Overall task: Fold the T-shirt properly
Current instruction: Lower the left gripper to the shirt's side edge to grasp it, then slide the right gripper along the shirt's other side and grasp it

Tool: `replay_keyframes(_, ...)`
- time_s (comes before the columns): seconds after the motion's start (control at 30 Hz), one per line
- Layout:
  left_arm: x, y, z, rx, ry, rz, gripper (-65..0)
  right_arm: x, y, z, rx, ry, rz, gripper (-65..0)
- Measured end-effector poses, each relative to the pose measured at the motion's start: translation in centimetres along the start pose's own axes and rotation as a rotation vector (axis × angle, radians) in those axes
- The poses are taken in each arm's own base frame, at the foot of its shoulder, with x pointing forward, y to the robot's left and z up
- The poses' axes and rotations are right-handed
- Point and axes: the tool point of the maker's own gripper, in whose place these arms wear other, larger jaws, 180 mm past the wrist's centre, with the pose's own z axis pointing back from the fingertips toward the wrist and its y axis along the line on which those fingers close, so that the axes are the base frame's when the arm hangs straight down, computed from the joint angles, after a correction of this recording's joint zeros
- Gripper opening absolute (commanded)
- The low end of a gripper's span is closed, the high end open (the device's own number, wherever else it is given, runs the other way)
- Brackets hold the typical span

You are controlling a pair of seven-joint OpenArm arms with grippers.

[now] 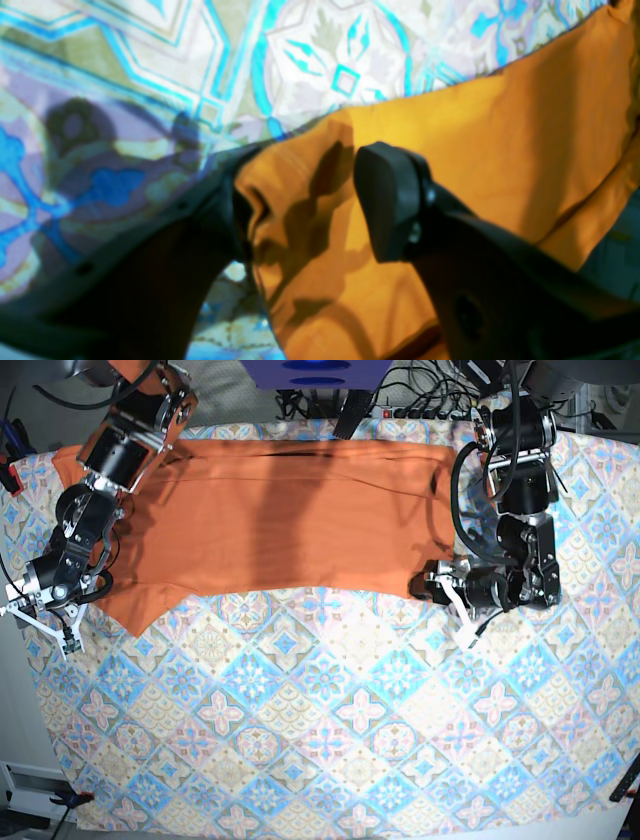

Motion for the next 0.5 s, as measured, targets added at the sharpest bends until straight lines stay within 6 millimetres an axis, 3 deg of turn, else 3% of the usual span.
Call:
replay_keyframes(0.13,-0.3,0.1,0.0,-0.002,0.005,0.003,-32.3,2.1,2.7,-1.9,0.115,-0.006,0.01,-25.2)
replay_keyframes(0.37,-0.4,0.1,0.0,-0.002,-0.001,0.004,-32.3,4.6,7.1,-2.9,0.197,-0.052,0.163,-25.2)
replay_keyframes(0.5,-0.4,0.1,0.0,-0.003,-0.002,0.003,-32.3,7.5,8.7,-3.4,0.272,-0.11,0.16,-25.2)
